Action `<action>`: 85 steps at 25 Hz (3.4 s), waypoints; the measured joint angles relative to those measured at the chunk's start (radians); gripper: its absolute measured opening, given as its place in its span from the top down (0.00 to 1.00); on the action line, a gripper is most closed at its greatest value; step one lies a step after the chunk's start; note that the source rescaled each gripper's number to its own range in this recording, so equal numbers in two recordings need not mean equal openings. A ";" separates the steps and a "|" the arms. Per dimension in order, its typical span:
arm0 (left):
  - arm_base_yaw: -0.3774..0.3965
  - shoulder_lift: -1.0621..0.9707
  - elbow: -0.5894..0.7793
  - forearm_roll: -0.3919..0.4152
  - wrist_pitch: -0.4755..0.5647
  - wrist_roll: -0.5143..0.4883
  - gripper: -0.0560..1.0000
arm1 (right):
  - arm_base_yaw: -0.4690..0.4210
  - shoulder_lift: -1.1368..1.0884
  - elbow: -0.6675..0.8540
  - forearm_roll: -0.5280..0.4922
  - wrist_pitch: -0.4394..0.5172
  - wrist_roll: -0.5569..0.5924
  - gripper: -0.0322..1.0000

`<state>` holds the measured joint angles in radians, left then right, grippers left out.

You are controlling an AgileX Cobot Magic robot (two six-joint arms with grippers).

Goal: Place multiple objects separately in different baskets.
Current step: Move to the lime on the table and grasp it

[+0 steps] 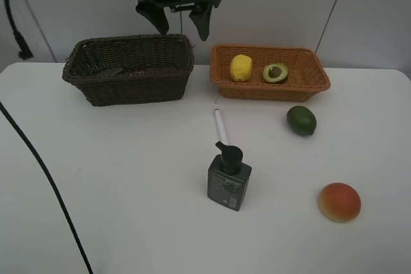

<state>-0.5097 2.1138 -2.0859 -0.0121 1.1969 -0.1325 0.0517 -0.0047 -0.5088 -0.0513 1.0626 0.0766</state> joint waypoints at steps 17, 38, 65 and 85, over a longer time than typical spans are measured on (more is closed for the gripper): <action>0.432 -1.192 1.096 0.091 0.002 -0.050 0.00 | 0.000 0.000 0.000 0.000 0.000 0.000 0.00; 0.434 -2.120 1.544 -0.033 -0.058 0.166 0.00 | 0.000 0.000 0.000 0.000 0.000 0.000 0.00; 0.434 -2.121 1.576 -0.036 -0.130 0.177 0.00 | 0.000 0.165 -0.031 -0.005 -0.059 0.016 0.00; 0.434 -2.121 1.576 -0.036 -0.133 0.177 0.00 | 0.086 1.515 -0.502 0.038 -0.242 0.004 0.00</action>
<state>-0.0756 -0.0072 -0.5102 -0.0484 1.0641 0.0442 0.1379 1.5101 -1.0104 -0.0131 0.8204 0.0809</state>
